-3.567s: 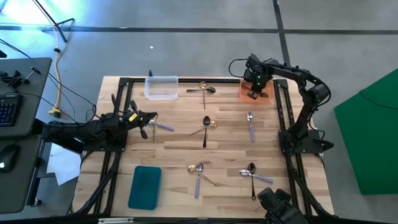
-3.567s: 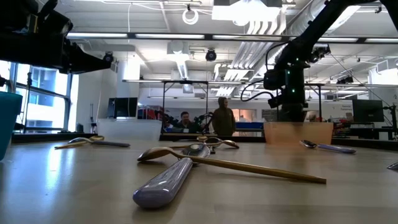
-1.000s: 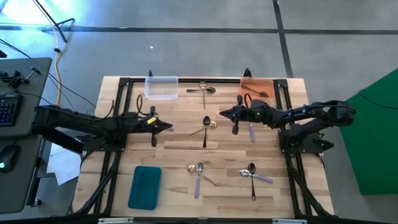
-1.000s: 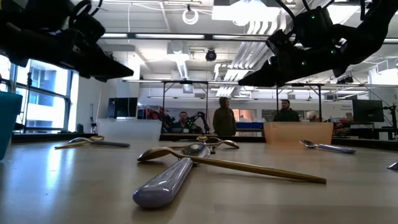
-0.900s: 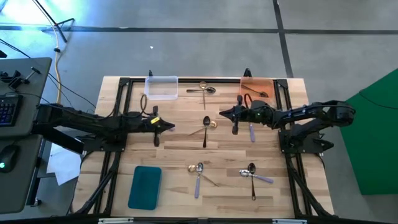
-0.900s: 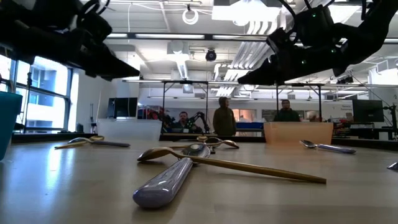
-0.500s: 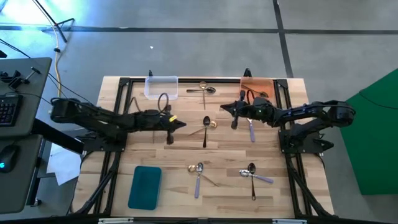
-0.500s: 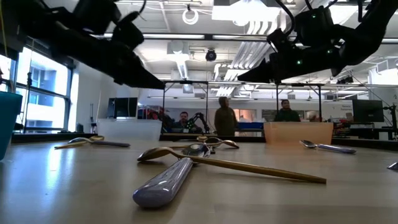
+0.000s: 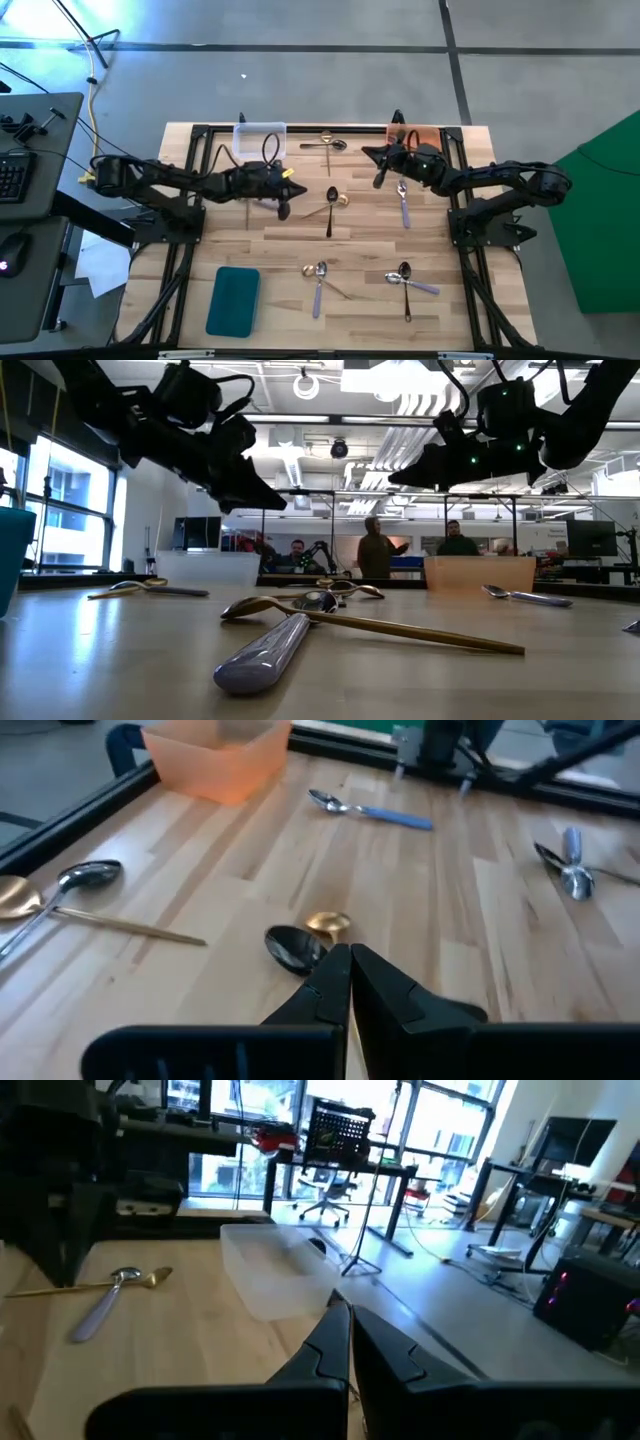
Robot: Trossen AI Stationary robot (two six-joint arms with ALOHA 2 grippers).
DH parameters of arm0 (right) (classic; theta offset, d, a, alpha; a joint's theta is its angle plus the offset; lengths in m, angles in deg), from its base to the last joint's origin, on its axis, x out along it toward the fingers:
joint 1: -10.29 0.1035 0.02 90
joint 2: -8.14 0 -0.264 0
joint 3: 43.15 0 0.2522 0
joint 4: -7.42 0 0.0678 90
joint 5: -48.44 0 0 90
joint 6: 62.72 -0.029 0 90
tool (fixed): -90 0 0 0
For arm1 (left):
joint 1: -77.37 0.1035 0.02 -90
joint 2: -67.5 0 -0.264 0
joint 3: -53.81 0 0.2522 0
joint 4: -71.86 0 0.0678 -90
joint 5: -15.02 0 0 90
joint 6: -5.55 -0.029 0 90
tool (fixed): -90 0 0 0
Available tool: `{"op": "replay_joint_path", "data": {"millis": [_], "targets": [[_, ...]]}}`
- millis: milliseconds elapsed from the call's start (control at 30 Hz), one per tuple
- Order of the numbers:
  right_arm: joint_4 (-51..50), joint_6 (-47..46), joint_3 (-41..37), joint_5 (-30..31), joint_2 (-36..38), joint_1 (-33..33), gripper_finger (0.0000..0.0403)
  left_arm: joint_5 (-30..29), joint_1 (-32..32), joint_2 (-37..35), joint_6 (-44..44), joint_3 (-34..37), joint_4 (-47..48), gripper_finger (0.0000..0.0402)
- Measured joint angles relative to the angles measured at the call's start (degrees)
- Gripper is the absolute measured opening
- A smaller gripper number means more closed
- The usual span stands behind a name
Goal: Sort silverware by color (type)
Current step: Put the middle gold spoon into the transparent bin
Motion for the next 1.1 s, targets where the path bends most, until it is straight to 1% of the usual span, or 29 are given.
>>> {"op": "replay_joint_path", "data": {"millis": [167, 300, 433, 533, 633, 700, 800, 867, 967, 1100], "targets": [[-3.15, -1.49, 0.02, -0.01, 0.00, 0.18, 0.0000, -0.26, 2.44, 0.85, 0.11, -0.31, 0.01, 0.0026], [-3.13, -1.86, 0.02, 0.87, 0.00, 1.60, 0.0000, -0.11, 4.58, 4.12, -0.15, -0.29, -0.78, 0.0040], [-2.83, 2.23, 0.04, 0.88, 0.00, 2.04, 0.0000, 3.20, 5.29, 8.15, 0.16, -1.38, -0.75, 0.0056], [0.18, 4.78, 0.07, 0.33, 0.00, 0.88, 0.0000, 5.81, 4.28, 10.61, -0.44, -2.53, -0.80, 0.0072], [1.19, 5.78, 2.15, -2.73, 0.03, -0.75, 0.0000, 5.90, 2.48, 12.37, -2.98, -3.61, -0.67, 0.0091], [-0.06, 5.52, 4.22, -4.33, 0.09, -1.42, 0.0000, 5.85, 1.29, 13.45, -3.90, -4.53, -0.43, 0.0105], [-5.30, 5.52, 7.05, -4.74, 0.09, -1.36, 0.0000, 5.71, -0.45, 14.91, -3.36, -5.85, 0.60, 0.0124], [-7.90, 5.56, 8.41, -4.94, 0.09, -0.89, 0.0000, 4.42, -1.57, 15.65, -3.10, -6.74, 2.13, 0.0136], [-9.08, 5.92, 8.79, -4.97, 0.09, -0.49, 0.0000, 1.59, -2.94, 17.23, -5.43, -8.34, 4.71, 0.0151], [-8.72, 6.00, 8.79, -4.83, 0.09, -0.70, 0.0000, 1.14, -3.95, 20.24, -6.26, -10.27, 6.11, 0.0160]]}}
